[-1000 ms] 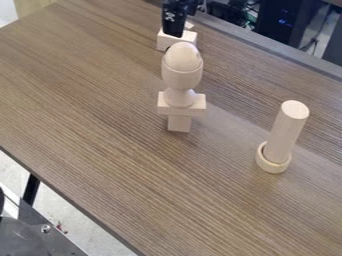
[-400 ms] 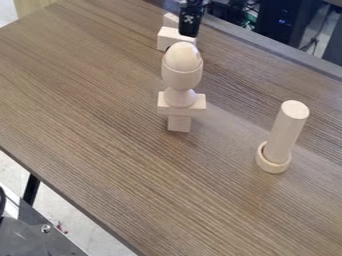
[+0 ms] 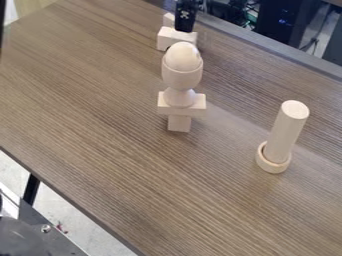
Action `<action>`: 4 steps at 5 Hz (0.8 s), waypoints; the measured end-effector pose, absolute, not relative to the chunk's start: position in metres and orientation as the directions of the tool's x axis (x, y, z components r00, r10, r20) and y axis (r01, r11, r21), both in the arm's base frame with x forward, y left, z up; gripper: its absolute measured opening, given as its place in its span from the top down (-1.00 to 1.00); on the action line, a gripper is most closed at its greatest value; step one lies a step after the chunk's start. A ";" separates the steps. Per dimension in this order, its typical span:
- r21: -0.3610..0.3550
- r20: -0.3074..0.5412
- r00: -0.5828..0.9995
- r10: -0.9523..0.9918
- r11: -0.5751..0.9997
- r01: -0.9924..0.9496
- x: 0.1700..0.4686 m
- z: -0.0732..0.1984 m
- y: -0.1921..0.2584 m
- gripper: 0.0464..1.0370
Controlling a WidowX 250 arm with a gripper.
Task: Move the arch to the left
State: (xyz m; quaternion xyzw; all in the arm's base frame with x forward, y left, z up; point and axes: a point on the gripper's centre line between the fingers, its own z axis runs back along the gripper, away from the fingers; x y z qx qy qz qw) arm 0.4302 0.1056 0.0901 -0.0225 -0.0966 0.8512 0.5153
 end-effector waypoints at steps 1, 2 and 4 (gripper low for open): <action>-0.168 0.063 -0.480 0.875 -0.464 -0.869 0.433 0.083 0.114 -0.92; -0.159 0.066 -0.501 0.863 -0.487 -0.859 0.434 0.080 0.125 -0.92; -0.137 0.071 -0.502 0.862 -0.490 -0.861 0.431 0.076 0.128 -0.92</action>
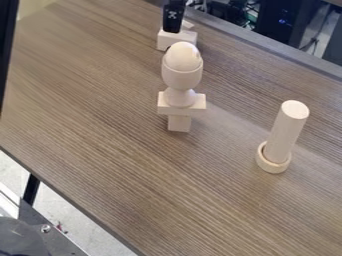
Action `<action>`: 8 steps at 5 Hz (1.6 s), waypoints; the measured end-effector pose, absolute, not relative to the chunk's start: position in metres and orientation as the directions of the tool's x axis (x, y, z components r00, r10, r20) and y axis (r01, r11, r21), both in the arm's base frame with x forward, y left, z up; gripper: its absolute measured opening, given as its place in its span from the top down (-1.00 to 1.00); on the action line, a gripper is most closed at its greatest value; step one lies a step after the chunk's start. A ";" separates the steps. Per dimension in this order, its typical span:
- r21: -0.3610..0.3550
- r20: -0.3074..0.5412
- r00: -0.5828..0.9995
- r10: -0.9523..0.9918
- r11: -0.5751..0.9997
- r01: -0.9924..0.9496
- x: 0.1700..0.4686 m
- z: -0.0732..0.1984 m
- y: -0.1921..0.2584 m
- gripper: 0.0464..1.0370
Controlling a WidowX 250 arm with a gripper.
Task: Move the arch to the left
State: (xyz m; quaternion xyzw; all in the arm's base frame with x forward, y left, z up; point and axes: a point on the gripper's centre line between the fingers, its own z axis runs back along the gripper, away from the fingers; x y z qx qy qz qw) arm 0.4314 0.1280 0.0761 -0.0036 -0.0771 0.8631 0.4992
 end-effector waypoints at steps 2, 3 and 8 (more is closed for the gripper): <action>-0.077 0.046 -0.512 0.858 -0.508 -0.858 0.429 0.068 0.124 -0.92; -0.078 0.027 -0.516 0.856 -0.513 -0.855 0.432 0.074 0.123 -0.92; 0.039 0.033 -0.532 0.846 -0.533 -0.845 0.414 0.056 0.126 -0.92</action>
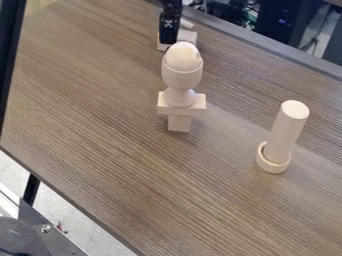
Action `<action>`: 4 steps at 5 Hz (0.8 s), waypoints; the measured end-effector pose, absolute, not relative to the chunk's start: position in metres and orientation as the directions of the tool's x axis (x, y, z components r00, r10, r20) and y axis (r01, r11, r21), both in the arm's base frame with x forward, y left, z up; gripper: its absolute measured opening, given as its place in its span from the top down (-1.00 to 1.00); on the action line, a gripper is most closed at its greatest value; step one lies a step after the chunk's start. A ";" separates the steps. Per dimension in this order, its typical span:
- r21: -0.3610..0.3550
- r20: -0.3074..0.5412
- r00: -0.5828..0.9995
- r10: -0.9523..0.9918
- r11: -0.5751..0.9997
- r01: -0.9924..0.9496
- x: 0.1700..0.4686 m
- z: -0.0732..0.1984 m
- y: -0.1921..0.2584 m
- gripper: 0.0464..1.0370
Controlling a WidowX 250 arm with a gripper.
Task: Move the arch to the left
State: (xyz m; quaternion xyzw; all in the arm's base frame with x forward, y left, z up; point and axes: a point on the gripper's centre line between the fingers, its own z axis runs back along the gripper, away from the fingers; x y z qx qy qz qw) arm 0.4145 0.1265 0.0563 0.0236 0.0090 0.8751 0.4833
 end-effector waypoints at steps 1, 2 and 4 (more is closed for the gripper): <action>0.043 0.027 -0.523 0.852 -0.524 -0.850 0.410 0.054 0.123 -0.92; 0.021 0.030 -0.520 0.854 -0.520 -0.854 0.406 0.053 0.124 -0.92; -0.037 0.031 -0.515 0.857 -0.514 -0.857 0.414 0.059 0.129 -0.92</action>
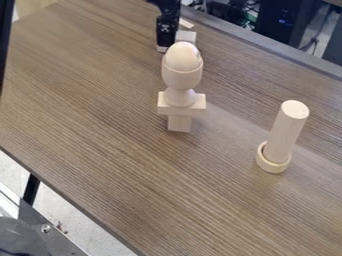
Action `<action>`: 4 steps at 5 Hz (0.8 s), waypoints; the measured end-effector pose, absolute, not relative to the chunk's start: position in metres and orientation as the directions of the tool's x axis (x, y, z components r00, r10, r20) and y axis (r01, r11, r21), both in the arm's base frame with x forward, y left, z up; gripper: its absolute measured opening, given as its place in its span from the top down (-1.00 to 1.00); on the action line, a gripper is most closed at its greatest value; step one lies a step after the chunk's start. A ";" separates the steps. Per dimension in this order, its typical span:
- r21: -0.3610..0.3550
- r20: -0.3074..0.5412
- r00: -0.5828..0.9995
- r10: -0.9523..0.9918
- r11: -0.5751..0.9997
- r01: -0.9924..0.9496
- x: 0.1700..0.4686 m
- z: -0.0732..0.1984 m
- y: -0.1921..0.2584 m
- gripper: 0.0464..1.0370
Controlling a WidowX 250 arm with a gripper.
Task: Move the arch to the left
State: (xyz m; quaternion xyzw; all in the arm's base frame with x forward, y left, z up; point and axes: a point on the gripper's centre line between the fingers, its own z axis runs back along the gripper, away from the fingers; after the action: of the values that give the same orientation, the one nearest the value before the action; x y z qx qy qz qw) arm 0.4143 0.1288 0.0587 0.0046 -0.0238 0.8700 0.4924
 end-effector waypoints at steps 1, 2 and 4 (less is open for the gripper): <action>-0.084 0.010 -0.515 0.857 -0.512 -0.855 0.429 0.074 0.129 -0.92; -0.106 -0.008 -0.510 0.860 -0.508 -0.855 0.437 0.085 0.126 -0.92; -0.028 0.017 -0.521 0.853 -0.520 -0.853 0.423 0.058 0.129 -0.92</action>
State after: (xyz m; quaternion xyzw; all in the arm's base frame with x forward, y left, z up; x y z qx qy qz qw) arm 0.4227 0.1286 0.0577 0.0004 -0.0165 0.8719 0.4894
